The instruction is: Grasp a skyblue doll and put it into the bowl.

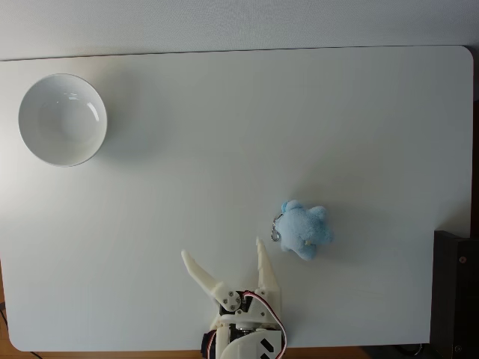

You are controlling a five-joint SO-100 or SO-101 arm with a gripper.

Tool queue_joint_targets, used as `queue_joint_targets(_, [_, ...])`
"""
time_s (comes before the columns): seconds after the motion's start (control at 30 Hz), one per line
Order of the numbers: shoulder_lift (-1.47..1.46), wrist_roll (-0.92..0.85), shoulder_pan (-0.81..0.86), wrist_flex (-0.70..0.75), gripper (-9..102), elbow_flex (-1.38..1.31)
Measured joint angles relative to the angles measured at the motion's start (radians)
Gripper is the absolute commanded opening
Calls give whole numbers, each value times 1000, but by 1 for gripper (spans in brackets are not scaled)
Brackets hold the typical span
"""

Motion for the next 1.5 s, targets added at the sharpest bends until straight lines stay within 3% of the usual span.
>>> queue_joint_targets(0.3, [-9, 29, 242, 126, 69, -247])
queue_joint_targets(0.63, [-479, 120, 465, 158, 69, -505])
queue_joint_targets(0.93, [-842, 196, 538, 158, 69, -557])
queue_joint_targets(1.5, [-1229, 201, 546, 158, 69, -557])
